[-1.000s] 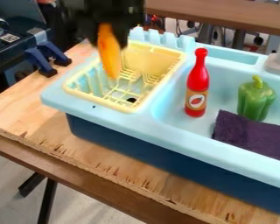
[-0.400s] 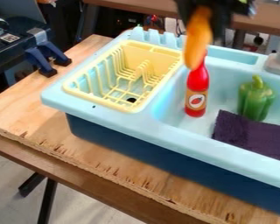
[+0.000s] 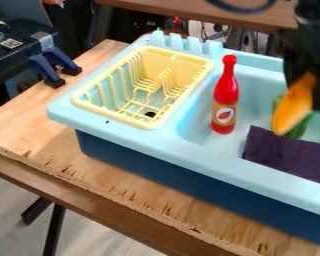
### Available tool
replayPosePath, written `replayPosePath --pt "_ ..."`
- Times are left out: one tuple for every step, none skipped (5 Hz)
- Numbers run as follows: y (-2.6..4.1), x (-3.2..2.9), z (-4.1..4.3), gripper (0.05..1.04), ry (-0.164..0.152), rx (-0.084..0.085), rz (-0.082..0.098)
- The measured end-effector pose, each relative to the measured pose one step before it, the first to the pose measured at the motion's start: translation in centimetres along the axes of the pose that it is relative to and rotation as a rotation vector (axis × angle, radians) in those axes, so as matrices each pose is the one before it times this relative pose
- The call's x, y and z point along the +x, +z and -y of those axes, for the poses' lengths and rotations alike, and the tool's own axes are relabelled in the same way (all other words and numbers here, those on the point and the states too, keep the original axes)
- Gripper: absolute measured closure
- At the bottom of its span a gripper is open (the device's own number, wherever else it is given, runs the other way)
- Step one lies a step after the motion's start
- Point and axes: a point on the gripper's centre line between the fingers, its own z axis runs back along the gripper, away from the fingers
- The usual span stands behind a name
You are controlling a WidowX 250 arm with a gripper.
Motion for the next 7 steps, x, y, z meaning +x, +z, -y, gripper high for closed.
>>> replayPosePath --pt "-2.598 0.789 0.66 0.551 0.0098 -0.05 0.0361" --pt "-0.653 -0.034 0.208 0.551 0.0622 -0.0177 0.0004" --pt "-1.483 -0.607 -0.062 0.551 0.0174 -0.0009 -0.0368" --pt "-1.555 0.181 0.555 0.551 -0.0267 -0.0099 -0.051" --pt "-0.682 1.023 1.253 0.551 -0.0652 0.0118 -0.02" --pt "-0.633 0.281 0.919 0.51 -0.0227 0.0056 -0.0396" --pt "0.004 0.022 0.263 0.182 0.0158 -0.0204 0.0014"
